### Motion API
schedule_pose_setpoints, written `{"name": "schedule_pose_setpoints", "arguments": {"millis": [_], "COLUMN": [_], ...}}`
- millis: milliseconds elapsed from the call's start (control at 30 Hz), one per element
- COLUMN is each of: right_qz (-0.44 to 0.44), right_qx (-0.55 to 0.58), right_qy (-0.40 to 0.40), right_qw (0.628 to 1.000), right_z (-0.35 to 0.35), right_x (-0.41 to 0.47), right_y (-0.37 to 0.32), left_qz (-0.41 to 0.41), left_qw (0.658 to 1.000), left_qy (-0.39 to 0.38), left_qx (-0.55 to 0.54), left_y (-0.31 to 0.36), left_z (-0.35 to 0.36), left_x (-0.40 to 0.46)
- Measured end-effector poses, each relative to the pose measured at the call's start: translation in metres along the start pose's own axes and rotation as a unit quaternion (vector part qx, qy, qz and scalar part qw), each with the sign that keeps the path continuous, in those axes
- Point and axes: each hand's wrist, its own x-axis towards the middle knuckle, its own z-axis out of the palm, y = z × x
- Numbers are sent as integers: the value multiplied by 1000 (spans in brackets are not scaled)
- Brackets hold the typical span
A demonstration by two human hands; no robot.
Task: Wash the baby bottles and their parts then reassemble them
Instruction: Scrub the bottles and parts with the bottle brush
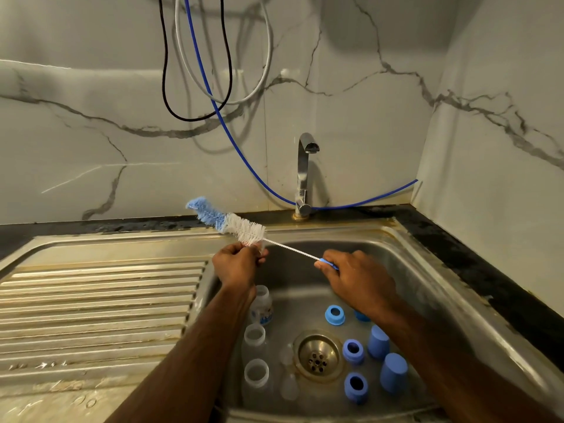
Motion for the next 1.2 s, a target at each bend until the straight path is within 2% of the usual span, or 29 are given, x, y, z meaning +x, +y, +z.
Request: {"name": "schedule_pose_setpoints", "arguments": {"millis": [167, 233, 400, 567, 700, 833, 1000, 1100, 1200], "right_qz": [-14, 3, 38, 71, 75, 41, 50, 51, 48], "right_qx": [-13, 2, 39, 123, 157, 177, 215, 197, 181], "right_qy": [17, 8, -29, -22, -27, -38, 0, -41, -54], "right_qw": [1000, 1000, 998, 990, 984, 983, 975, 978, 981], "right_z": [-2, -3, 3, 10, 9, 8, 8, 9, 15], "right_x": [-1, -2, -4, -3, -1, 1, 1, -1, 0], "right_y": [-1, 3, -7, -10, -2, 3, 9, 13, 1], "left_qz": [-34, -42, -29, 2, -7, -5, -45, -27, 4], "left_qw": [995, 994, 994, 980, 985, 989, 983, 988, 990], "left_qy": [88, 90, -83, -195, -152, -108, -32, -53, -126], "left_qx": [-17, -51, -72, -39, -77, -100, -176, -145, -61], "left_y": [0, 1, 1, -9, -10, -3, 5, 5, -2], "left_z": [-8, -16, -16, 1, 8, 0, -14, -22, -14], "left_x": [12, 18, 12, -1, -3, 4, 17, 22, 12]}}
